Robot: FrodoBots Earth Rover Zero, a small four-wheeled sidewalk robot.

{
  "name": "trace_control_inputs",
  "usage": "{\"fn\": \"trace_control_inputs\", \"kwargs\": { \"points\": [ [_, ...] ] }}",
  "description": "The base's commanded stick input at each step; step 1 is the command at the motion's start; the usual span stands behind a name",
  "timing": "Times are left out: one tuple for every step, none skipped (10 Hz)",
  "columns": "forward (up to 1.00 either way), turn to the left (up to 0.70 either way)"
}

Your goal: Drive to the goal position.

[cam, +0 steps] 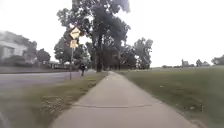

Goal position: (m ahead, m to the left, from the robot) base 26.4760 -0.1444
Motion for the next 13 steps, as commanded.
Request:
{"fn": "trace_control_inputs", "kwargs": {
  "points": [
    [1.00, -0.02],
    [1.00, 0.00],
    [1.00, 0.00],
    [1.00, 0.00],
    [1.00, 0.00],
    [1.00, 0.00],
    [1.00, 0.00],
    [1.00, 0.00],
    [1.00, 0.00],
    [1.00, 0.00],
    [1.00, 0.00],
    [1.00, 0.00],
    [1.00, 0.00]
  ]
}}
